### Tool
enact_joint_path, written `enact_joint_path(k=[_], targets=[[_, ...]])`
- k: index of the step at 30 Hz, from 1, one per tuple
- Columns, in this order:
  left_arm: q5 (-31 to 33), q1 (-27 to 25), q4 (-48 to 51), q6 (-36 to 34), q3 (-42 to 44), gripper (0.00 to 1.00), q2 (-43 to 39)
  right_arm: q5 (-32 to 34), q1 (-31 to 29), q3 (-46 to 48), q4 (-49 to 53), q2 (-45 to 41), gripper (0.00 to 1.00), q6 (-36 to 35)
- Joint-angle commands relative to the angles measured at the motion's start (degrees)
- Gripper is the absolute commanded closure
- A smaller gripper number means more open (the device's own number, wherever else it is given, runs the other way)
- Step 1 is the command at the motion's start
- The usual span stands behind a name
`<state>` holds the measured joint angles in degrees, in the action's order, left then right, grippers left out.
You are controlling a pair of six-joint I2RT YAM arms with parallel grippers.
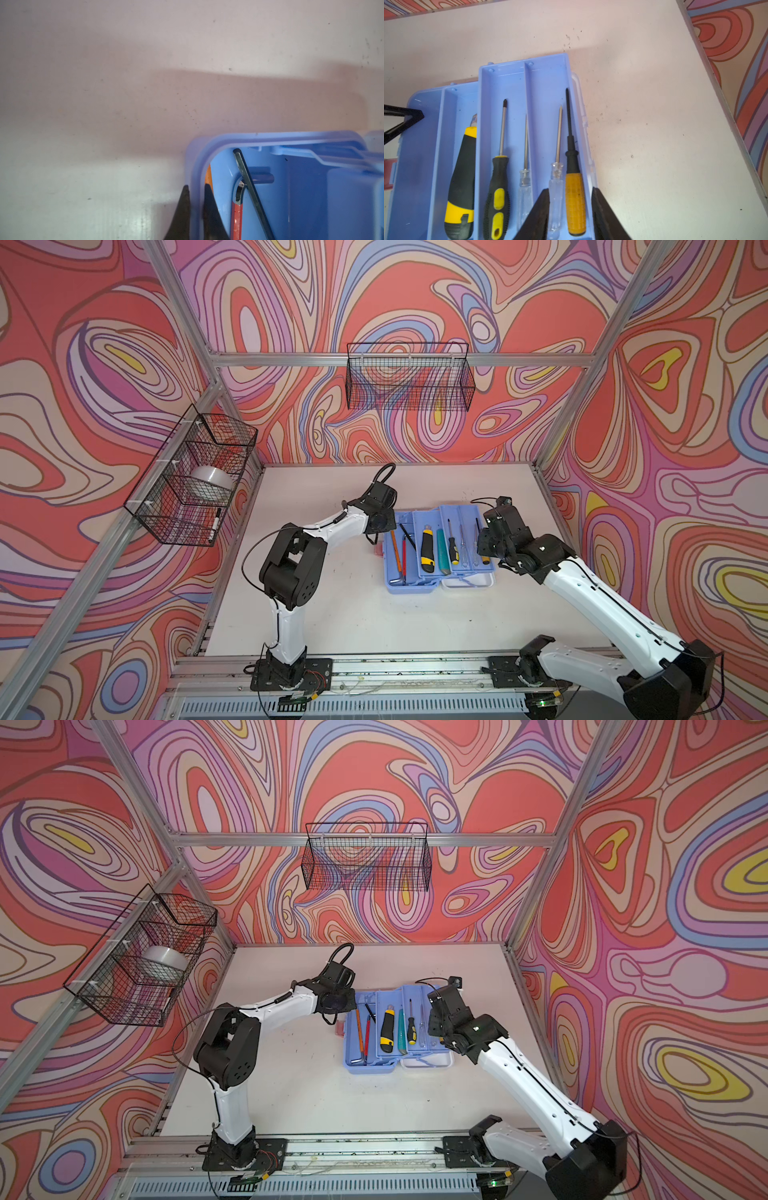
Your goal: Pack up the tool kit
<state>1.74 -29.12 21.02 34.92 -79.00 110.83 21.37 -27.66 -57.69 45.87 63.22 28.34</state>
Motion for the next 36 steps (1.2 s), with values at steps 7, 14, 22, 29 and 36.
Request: enact_joint_path(k=[7,14,22,29,36], targets=[[2.39,4.15,1.15,-2.99,3.13,1.00,-3.17,-0.27,4.24,6.86,-4.69,-4.30,0.62,3.26],[1.60,5.04,0.54,-3.10,3.15,1.00,-2.95,-11.02,14.80,13.24,-8.35,-8.18,0.62,3.73],[0.54,5.52,0.17,-2.82,3.11,1.00,-2.13,-21.48,15.55,19.24,-13.47,-7.89,0.64,7.29],[0.02,5.61,0.01,-2.40,2.98,1.00,-2.10,-25.02,15.60,24.11,-15.93,-8.31,0.64,9.05],[-0.88,5.57,-0.18,-1.74,2.72,1.00,-1.75,-29.27,15.53,29.74,-21.53,-8.53,0.64,12.61]])
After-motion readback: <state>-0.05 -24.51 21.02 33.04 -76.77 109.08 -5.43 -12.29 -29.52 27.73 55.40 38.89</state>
